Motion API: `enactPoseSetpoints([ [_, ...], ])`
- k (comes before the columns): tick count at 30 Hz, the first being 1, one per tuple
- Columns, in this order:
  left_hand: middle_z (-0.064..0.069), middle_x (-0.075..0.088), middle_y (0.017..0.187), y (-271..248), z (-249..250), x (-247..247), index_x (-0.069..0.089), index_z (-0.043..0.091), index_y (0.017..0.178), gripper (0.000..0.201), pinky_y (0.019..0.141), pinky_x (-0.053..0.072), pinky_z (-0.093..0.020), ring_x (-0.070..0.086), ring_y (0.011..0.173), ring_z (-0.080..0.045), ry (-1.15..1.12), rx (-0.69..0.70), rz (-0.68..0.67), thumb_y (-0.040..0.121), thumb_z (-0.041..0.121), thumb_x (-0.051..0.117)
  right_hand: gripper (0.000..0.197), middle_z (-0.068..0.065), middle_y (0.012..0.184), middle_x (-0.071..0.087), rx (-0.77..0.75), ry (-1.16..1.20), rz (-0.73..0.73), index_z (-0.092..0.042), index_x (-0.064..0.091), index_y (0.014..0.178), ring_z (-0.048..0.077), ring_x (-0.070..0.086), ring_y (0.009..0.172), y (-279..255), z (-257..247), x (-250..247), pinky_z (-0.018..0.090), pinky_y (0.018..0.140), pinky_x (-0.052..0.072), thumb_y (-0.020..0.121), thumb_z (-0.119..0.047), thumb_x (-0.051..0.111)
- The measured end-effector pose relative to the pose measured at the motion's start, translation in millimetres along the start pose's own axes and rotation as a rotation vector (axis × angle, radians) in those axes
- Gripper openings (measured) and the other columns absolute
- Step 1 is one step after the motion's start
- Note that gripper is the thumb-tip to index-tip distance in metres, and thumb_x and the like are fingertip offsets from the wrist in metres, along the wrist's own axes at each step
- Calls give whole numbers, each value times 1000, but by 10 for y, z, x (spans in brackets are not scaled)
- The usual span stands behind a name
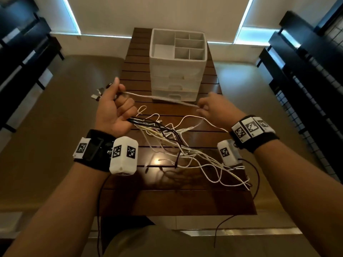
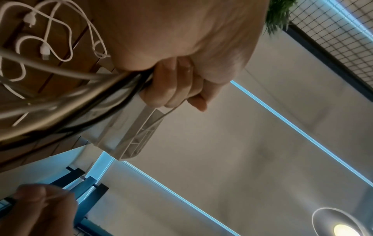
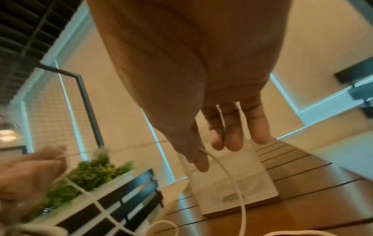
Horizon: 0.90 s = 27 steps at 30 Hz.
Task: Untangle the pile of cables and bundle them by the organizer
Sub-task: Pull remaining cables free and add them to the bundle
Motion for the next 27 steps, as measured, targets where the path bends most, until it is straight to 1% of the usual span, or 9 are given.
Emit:
enactPoseSetpoints([
  [2, 8, 25, 41, -6, -21, -62, 62, 22, 70, 46, 31, 19, -17, 22, 31, -5, -6, -16, -6, 110, 40, 47, 22, 0, 84, 51, 65, 83, 68, -12, 72, 99, 24, 57, 82, 9, 68, -124, 31, 74, 40, 103, -30, 61],
  [4, 8, 25, 41, 3, -75, -112, 62, 22, 70, 45, 31, 18, -16, 22, 30, -5, -1, -39, 9, 109, 40, 48, 19, -3, 77, 59, 37, 377, 251, -14, 69, 95, 24, 63, 74, 2, -55, -360, 37, 70, 53, 105, -28, 60],
  [7, 8, 24, 41, 21, -121, -159, 60, 21, 73, 42, 31, 17, -17, 21, 30, -6, 11, -48, 47, 109, 39, 48, 17, 14, 90, 71, -73, 769, 358, -10, 69, 99, 29, 74, 73, 33, -274, -637, 42, 65, 64, 105, -25, 61],
  [11, 9, 23, 41, 7, -89, -176, 59, 21, 78, 37, 31, 18, -17, 20, 30, -5, 28, -35, 82, 109, 38, 49, 18, 7, 87, 72, -139, 642, 378, -12, 75, 103, 24, 74, 78, 41, -318, -753, 46, 77, 64, 102, -28, 66],
  [14, 9, 24, 42, -12, -59, -220, 59, 20, 83, 33, 31, 20, -17, 21, 31, -5, 22, -16, 102, 109, 37, 48, 23, 11, 88, 69, -185, 593, 506, -10, 75, 105, 19, 70, 75, -129, -196, -852, 29, 73, 60, 100, -32, 67],
  [17, 9, 23, 42, -17, -28, -274, 60, 19, 85, 33, 32, 19, -17, 21, 31, -6, -38, 15, 131, 110, 35, 47, 14, -5, 83, 64, -105, 328, 287, -26, 75, 95, 1, 60, 75, -367, 132, -633, 10, 69, 43, 96, -38, 69],
  [19, 9, 23, 43, -18, 12, -347, 61, 19, 82, 35, 33, 17, -17, 20, 32, -6, -71, 41, 195, 110, 35, 47, 9, -10, 79, 62, 21, 228, 150, -36, 71, 86, 0, 59, 74, -558, 461, -481, 16, 67, 42, 95, -34, 69],
  [23, 9, 25, 44, 13, 8, -468, 62, 21, 78, 39, 34, 17, -18, 21, 33, -6, -81, 37, 251, 109, 40, 50, 21, -3, 74, 71, 349, 48, -116, -18, 81, 99, 13, 68, 67, -848, 1126, -157, 25, 60, 48, 92, -36, 73],
  [27, 10, 24, 44, 36, -130, -321, 57, 21, 71, 43, 32, 17, -18, 20, 33, -6, -10, -32, 160, 108, 43, 51, 31, -4, 81, 71, 363, -36, -404, -16, 76, 113, 9, 66, 71, -863, 911, 25, 22, 59, 47, 92, -38, 75],
])
Point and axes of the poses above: each hand's wrist, its own y-axis towards the middle knuckle, its own x-axis out of the palm, z = x × y, the point moved 4 cm from there along y, towards the middle knuckle
